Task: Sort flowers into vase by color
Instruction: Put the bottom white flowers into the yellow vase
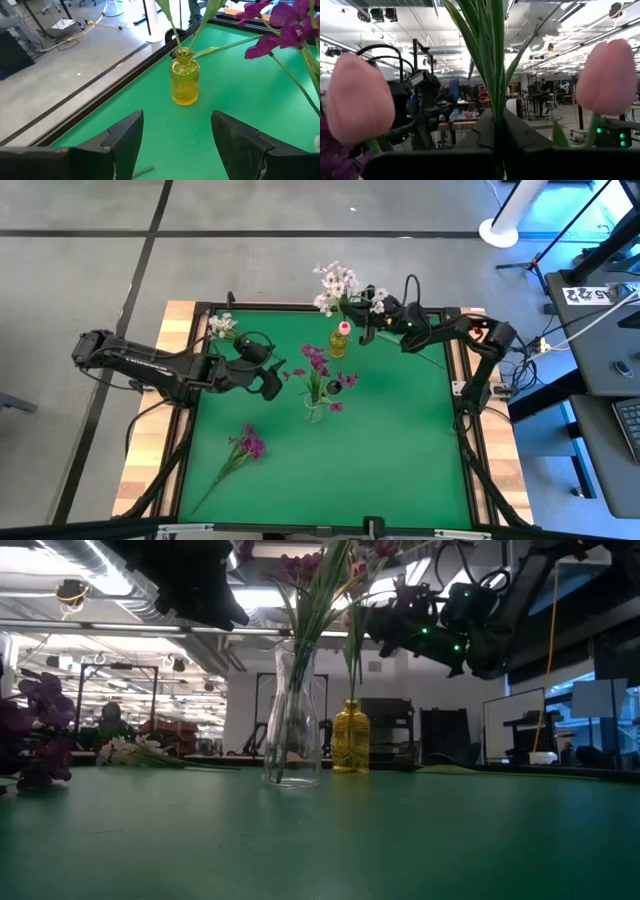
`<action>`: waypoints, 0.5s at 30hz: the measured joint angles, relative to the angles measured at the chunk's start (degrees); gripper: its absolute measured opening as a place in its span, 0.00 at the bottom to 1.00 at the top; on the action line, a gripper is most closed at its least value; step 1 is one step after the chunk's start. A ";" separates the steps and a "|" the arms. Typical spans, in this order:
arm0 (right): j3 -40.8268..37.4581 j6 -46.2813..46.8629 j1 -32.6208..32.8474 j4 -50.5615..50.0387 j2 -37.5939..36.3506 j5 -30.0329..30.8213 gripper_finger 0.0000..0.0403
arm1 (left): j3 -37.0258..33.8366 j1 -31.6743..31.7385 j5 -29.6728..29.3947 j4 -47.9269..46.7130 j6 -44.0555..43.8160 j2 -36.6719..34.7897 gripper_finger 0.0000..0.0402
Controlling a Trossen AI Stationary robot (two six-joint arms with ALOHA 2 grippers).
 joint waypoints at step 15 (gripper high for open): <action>0.40 -2.78 0.45 0.68 6.14 2.76 0.02 | 0.00 0.00 0.06 0.00 -0.46 0.01 0.57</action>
